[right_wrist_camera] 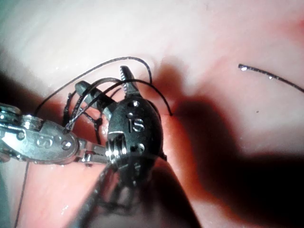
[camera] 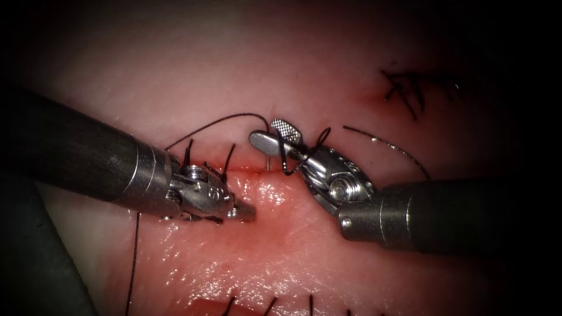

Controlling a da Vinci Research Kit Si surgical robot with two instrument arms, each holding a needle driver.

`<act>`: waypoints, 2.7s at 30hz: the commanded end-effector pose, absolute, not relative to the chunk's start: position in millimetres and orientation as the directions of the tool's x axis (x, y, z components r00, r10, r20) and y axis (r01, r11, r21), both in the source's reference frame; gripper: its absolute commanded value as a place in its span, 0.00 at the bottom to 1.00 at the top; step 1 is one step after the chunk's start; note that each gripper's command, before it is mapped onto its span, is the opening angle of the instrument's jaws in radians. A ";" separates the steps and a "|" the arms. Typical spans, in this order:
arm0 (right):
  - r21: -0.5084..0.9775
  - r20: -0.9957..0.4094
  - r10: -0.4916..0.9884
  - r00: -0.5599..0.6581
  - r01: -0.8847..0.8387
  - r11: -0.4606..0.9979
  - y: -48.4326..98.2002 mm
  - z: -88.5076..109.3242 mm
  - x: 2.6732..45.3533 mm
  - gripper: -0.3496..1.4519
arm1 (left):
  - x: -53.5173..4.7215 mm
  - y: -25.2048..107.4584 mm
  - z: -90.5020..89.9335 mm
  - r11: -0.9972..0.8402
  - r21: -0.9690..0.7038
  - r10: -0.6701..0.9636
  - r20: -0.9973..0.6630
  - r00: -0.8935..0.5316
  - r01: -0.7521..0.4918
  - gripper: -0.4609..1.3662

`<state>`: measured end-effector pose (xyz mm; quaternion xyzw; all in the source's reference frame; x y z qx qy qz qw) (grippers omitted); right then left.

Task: Wound Closure
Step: Use the right gripper to throw the needle through the bottom of the wound

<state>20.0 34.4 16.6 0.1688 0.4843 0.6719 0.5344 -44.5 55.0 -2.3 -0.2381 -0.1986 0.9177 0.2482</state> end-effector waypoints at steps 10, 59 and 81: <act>0.812 -0.359 0.880 -0.310 -0.568 0.131 34.3 16.7 19.9 0.85 | -44.6 55.0 -2.4 -0.795 -0.492 0.549 -0.337 -0.765 -0.354 0.06; 0.374 -0.926 0.367 -0.094 -0.372 0.850 37.7 16.1 18.2 0.87 | -44.3 54.0 -2.2 -0.799 -0.495 0.540 -0.345 -0.768 -0.340 0.06; 0.179 -0.984 0.173 -0.048 -0.322 0.930 38.6 13.6 17.8 0.00 | -44.3 54.1 -2.2 -0.796 -0.499 0.544 -0.343 -0.766 -0.343 0.06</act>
